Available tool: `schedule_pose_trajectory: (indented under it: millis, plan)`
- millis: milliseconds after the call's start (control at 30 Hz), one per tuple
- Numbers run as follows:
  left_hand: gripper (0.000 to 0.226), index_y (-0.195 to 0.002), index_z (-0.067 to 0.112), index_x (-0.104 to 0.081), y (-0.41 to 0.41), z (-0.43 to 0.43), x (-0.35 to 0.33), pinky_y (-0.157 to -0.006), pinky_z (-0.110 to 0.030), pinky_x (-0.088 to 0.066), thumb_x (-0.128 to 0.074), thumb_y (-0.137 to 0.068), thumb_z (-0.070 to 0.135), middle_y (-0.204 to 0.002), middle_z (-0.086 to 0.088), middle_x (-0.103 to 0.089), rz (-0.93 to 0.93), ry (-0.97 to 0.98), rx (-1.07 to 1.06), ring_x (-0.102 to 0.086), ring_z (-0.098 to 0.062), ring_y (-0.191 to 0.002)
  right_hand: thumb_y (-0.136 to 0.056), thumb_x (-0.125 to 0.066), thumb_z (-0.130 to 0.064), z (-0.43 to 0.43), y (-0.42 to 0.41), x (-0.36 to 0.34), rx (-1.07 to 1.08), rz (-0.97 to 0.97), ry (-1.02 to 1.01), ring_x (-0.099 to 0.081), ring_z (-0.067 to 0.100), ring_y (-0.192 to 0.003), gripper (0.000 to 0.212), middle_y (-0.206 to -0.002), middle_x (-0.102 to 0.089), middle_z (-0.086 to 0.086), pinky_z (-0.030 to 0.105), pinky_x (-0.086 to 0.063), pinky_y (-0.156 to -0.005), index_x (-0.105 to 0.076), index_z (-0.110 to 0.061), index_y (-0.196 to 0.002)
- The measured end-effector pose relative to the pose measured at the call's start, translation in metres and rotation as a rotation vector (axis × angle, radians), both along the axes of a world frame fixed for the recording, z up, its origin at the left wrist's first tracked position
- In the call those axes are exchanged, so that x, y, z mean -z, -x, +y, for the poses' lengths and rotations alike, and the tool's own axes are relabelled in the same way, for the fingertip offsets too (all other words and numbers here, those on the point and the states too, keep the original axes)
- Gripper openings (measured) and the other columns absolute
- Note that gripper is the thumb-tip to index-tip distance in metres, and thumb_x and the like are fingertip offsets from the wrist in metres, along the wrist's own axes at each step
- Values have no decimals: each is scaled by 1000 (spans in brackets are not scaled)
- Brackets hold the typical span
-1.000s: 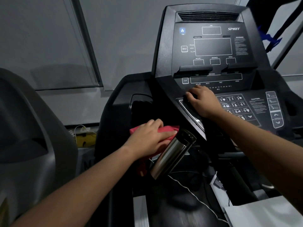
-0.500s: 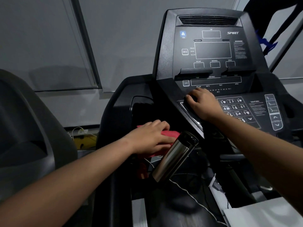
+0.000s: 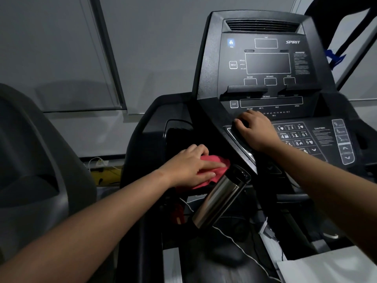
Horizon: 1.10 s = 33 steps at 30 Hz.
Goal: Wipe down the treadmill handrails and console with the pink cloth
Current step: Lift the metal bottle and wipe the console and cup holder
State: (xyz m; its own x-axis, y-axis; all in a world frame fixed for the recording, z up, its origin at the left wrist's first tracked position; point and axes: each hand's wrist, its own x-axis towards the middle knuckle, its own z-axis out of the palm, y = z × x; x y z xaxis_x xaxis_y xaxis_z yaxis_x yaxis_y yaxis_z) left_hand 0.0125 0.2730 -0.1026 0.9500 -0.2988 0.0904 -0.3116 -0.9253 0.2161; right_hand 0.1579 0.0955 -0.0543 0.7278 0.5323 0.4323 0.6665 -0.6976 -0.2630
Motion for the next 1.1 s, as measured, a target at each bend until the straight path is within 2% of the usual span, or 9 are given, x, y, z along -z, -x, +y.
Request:
schedule_pose_trajectory:
  millis: [133,300,433,533,667,767,833,900,1100]
  plan:
    - [42,-136,50,-43,-1,1,-2,-96,-23,-26,-45,-94,53,-122,3,-35,1,-29,66,-31,-9,-108,-94,-48,-34,1,0,1,4,4,0,-50,33,-95,33,-92,-57,15,36,-34,-80,-62,-5,-89]
    - [43,-135,42,-49,-19,7,-4,-102,-33,-37,-44,-94,53,-110,8,-34,55,66,-97,-33,-7,-106,-94,-46,-36,0,1,0,18,19,0,-50,32,-95,35,-92,-57,14,36,-34,-80,-62,-5,-88]
    - [45,-138,40,-46,-1,-14,-4,-88,-30,-42,-41,-95,53,-110,1,-41,-39,-49,-125,-43,-16,-107,-95,-50,-30,1,1,1,13,16,-8,-50,32,-95,28,-92,-57,15,36,-34,-80,-62,-5,-89]
    - [39,-135,30,-48,16,-30,-5,-72,-33,-39,-38,-99,39,-112,-6,-43,-116,-162,-75,-47,-22,-100,-95,-50,-30,1,1,1,13,17,-4,-50,32,-94,28,-91,-57,15,36,-34,-79,-62,-6,-87]
    - [28,-113,13,-60,26,-29,0,-64,-39,-46,-48,-88,13,-107,-14,-52,-189,-251,51,-54,-29,-89,-95,-49,-30,0,1,1,7,15,-8,-50,32,-94,28,-92,-57,15,35,-34,-79,-62,-6,-89]
    - [39,-128,27,-56,24,-5,-7,-75,-35,-44,-53,-90,31,-114,-8,-49,-55,-231,160,-49,-23,-99,-95,-49,-30,1,1,1,6,13,-6,-50,31,-94,29,-92,-57,14,36,-34,-79,-63,-6,-89]
    - [43,-135,45,-47,24,18,-17,-77,-27,-42,-47,-92,50,-107,2,-43,21,-164,115,-44,-13,-96,-95,-49,-30,0,0,1,6,11,-7,-50,31,-93,28,-91,-57,14,35,-33,-79,-62,-6,-88]
    - [43,-136,53,-41,25,34,-18,-77,-24,-43,-43,-93,55,-102,8,-38,25,-157,77,-39,-7,-92,-95,-49,-30,0,0,1,4,7,-11,-50,31,-93,27,-90,-57,13,35,-33,-78,-62,-7,-87]
    - [43,-129,40,-54,24,23,-12,-66,-32,-48,-38,-91,50,-105,-5,-51,-72,-241,272,-52,-19,-88,-95,-49,-31,1,-3,3,9,5,0,-50,31,-93,28,-91,-57,13,35,-34,-78,-63,-8,-89]
